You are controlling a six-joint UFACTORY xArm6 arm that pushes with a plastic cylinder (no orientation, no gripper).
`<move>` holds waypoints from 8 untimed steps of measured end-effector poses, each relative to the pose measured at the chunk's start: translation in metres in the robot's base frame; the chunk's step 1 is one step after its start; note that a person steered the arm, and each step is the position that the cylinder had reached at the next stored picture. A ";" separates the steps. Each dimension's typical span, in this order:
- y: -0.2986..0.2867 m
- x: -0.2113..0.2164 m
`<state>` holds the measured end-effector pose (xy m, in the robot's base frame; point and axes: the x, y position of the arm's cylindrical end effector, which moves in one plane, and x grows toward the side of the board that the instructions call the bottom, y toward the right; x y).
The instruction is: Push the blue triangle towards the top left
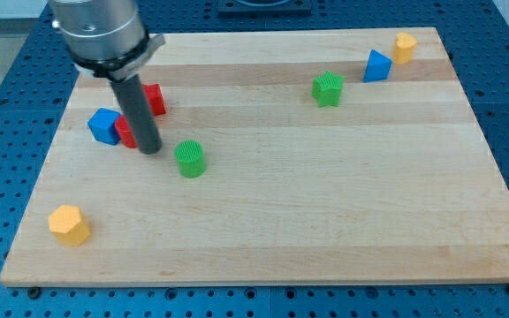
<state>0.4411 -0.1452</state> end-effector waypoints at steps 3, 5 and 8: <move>0.172 -0.023; 0.275 -0.056; 0.342 -0.121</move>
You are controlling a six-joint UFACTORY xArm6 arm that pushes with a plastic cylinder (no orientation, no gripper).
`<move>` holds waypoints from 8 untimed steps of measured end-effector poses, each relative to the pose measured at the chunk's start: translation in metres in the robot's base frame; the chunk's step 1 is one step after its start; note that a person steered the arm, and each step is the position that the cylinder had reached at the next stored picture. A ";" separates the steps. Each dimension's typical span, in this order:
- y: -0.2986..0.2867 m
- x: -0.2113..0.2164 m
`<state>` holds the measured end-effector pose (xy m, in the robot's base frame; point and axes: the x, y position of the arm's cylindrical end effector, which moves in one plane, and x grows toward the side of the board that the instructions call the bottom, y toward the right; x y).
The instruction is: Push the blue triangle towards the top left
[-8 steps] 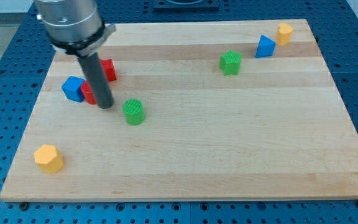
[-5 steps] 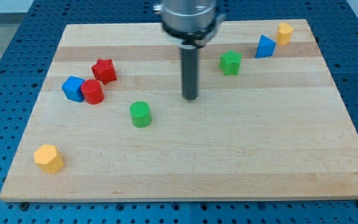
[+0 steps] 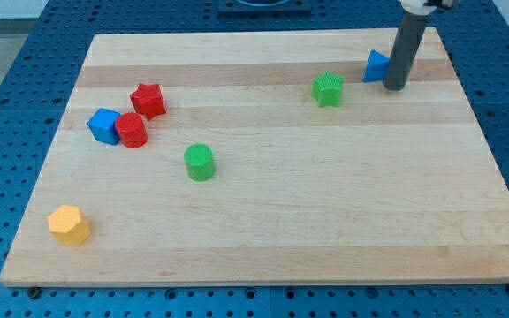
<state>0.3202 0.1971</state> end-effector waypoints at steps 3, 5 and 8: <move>-0.029 -0.029; -0.064 -0.059; -0.150 -0.068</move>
